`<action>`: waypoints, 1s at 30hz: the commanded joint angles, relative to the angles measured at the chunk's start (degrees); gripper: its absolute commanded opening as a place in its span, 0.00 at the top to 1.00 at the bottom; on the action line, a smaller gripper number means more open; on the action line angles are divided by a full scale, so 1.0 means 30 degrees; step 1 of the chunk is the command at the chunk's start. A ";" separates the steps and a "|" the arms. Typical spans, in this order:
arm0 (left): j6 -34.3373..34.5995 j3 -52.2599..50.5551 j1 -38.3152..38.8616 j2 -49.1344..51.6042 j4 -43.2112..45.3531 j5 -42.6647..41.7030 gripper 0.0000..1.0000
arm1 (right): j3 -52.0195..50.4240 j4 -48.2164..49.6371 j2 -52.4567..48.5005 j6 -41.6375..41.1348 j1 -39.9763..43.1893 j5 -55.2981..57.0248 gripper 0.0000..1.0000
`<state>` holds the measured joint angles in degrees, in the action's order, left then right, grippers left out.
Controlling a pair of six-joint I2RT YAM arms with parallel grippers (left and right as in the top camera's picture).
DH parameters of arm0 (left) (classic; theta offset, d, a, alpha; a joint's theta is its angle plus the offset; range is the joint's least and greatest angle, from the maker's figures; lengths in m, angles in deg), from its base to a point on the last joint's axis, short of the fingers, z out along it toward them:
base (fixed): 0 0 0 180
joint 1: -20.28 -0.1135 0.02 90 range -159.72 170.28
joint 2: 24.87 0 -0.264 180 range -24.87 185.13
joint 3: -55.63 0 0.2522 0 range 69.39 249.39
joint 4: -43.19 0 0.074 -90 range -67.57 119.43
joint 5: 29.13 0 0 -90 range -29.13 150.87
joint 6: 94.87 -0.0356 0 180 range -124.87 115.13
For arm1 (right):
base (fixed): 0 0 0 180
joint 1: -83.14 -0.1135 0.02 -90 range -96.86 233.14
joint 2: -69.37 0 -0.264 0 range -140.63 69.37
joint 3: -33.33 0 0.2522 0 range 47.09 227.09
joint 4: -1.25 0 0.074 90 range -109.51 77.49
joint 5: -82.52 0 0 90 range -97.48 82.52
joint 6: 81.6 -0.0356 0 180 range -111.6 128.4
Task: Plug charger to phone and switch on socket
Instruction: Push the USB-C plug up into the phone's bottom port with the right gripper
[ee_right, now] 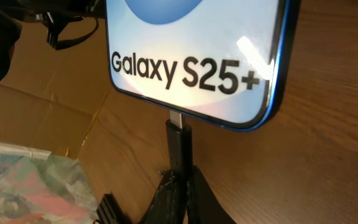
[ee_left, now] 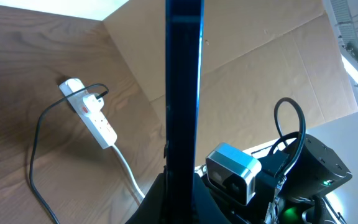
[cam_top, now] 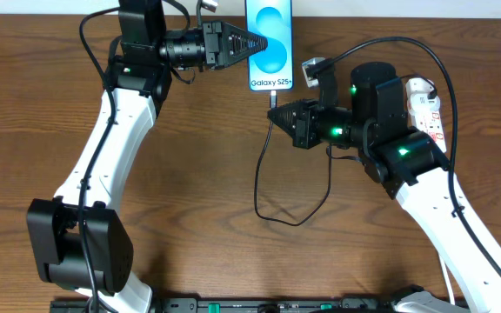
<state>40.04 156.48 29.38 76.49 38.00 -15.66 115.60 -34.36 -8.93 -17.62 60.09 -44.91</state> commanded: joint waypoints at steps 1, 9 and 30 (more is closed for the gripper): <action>-0.0459 0.0401 -0.0044 -0.0466 0.0160 -0.0510 0.93 | 0.0517 0.0058 0.0364 0.0262 0.0117 -0.0007 0.99; -0.0452 0.0401 -0.0044 -0.0466 0.0153 -0.0896 0.93 | 0.0517 0.0058 0.0364 -0.0102 0.0117 -0.0080 0.99; -0.0386 0.0401 -0.0044 -0.0466 0.0153 -0.1362 0.93 | 0.0517 0.0430 0.0364 -0.0750 0.0117 -0.0546 0.99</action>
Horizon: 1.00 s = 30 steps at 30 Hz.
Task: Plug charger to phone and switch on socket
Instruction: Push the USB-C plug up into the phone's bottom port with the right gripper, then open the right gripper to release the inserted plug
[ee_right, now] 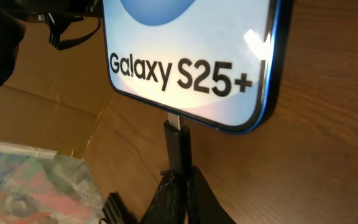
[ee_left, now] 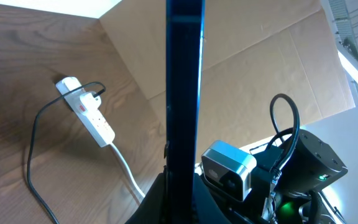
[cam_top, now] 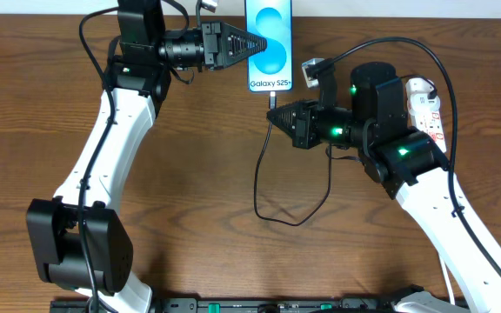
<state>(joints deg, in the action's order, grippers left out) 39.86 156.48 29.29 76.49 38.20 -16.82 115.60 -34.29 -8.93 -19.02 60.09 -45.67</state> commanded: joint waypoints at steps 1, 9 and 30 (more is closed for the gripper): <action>-0.0328 0.0401 -0.0015 -0.0466 0.0087 -0.0976 0.93 | 0.0517 0.0583 0.0364 -0.0284 0.0117 -0.0627 0.99; -0.0321 0.0401 -0.0015 -0.0466 0.0087 -0.0984 0.93 | 0.0510 0.0743 0.0342 -0.0284 0.0117 -0.0823 0.99; -0.0248 0.0401 -0.0015 -0.0466 0.0095 -0.1749 0.93 | 0.0510 0.1086 0.0342 -0.0933 0.0117 -0.0823 0.99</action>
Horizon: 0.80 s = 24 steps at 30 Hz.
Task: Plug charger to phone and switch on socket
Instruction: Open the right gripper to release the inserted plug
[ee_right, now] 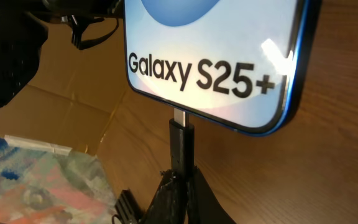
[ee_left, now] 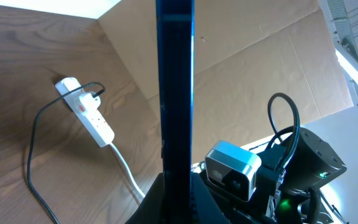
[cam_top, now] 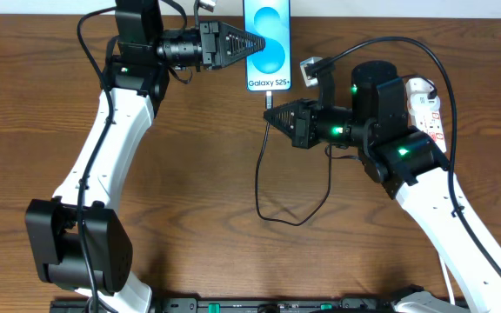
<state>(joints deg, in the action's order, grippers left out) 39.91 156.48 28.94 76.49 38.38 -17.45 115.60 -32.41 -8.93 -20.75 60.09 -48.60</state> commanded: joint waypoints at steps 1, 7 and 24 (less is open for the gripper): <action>-0.0270 0.0401 0.0102 -0.0466 0.0036 -0.1625 0.93 | 0.0510 0.0459 0.0342 -0.0357 0.0117 0.0153 0.99; -0.0255 0.0401 0.0102 -0.0466 0.0036 -0.1632 0.93 | 0.0510 0.0408 0.0342 -0.1020 0.0255 0.0153 0.99; -0.0189 0.0401 0.0102 -0.0466 0.0036 -0.1698 0.93 | 0.0510 0.1166 0.0219 -0.1428 0.0299 0.0153 0.99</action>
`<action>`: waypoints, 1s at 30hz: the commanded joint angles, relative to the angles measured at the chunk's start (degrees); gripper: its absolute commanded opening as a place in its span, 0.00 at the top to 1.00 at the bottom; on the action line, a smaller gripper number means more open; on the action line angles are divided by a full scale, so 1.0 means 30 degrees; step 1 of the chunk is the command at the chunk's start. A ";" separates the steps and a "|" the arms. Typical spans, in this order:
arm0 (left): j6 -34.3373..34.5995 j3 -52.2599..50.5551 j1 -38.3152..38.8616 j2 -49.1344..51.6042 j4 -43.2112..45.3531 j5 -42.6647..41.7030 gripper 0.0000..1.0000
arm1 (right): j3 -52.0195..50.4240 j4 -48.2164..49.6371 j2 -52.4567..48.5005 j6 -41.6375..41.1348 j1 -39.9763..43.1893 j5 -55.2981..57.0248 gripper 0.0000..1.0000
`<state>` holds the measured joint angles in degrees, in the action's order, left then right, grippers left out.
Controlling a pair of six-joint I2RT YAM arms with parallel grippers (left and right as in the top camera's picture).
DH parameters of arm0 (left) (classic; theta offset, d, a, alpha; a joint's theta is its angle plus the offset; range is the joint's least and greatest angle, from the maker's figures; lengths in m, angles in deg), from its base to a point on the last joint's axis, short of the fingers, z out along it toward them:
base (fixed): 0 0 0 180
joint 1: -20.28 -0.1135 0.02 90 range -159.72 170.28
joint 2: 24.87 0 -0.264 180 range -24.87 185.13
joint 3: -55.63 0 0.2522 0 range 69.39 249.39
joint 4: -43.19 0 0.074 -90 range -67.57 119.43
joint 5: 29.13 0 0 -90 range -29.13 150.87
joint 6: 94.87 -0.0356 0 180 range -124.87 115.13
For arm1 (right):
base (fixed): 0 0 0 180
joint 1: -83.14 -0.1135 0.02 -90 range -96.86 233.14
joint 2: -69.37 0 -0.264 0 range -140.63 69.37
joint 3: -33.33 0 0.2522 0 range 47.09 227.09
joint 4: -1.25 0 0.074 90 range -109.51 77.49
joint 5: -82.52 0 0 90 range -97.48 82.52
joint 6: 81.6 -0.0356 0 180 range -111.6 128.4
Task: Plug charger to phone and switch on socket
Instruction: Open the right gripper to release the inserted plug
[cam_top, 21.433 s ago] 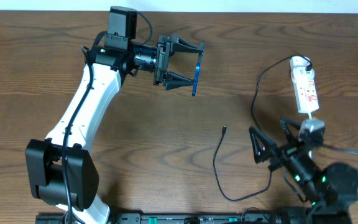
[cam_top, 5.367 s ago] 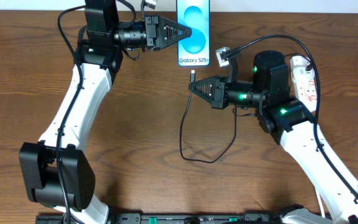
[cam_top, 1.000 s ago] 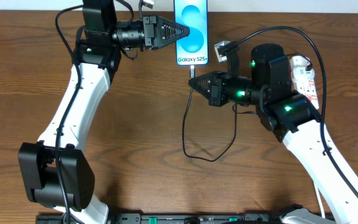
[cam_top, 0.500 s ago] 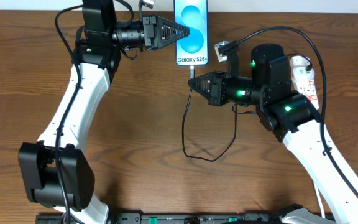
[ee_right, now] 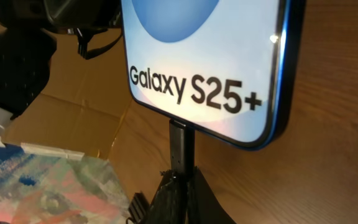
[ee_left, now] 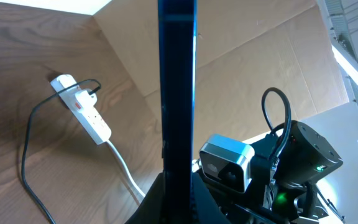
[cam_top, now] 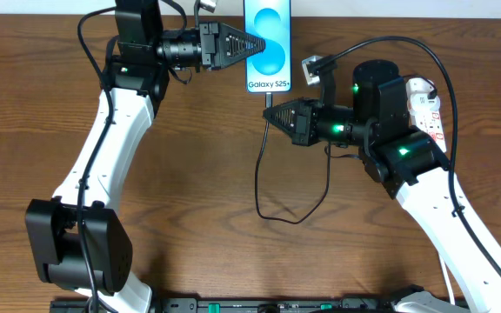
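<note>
A blue phone [cam_top: 268, 43] with a lit "Galaxy S25+" screen [ee_right: 210, 56] lies at the far middle of the table. My left gripper [cam_top: 252, 43] is shut on its left side; in the left wrist view the phone [ee_left: 176, 87] shows edge-on as a dark blue bar between the jaws. My right gripper [cam_top: 270, 110] is shut on the black charger plug [ee_right: 181, 146], whose tip now sits in the port at the phone's bottom edge, no metal showing. The black cable [cam_top: 263, 187] loops over the table. The white power strip [cam_top: 426, 106] lies at the right, partly hidden by my right arm.
In the left wrist view the power strip [ee_left: 82, 115] with its white cord shows on the wood, and the right arm's camera [ee_left: 225, 165] is close behind the phone. Brown cardboard lies beyond the table's far edge.
The plug's silver tip showed below the phone's bottom edge; now it has gone into the port and no metal is visible. Both grippers keep their holds.
The left gripper held the phone and the right gripper held the plug just under the port at every earlier moment, with the silver tip still showing. The phone shifted slightly left. Now the plug is seated in the phone.
</note>
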<state>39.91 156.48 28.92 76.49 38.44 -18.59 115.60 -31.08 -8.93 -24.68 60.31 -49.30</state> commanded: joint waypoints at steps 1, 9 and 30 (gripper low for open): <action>-0.0189 0.0401 0.0109 -0.0466 0.0015 -0.1319 0.93 | 0.0510 0.0809 0.0219 -0.0117 0.0226 0.0393 0.99; 0.0029 0.0401 0.0109 -0.0466 0.0015 -0.1311 0.93 | 0.0510 0.1202 0.0204 -0.0240 0.0226 0.0984 0.99; 0.0022 0.0401 0.0087 -0.0466 0.0015 -0.1078 0.92 | 0.0510 0.1151 0.0204 -0.0175 0.0226 0.1253 0.47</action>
<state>40.28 156.53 29.01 76.49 38.18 -19.02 115.79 -27.17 -8.87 -25.60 60.66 -46.74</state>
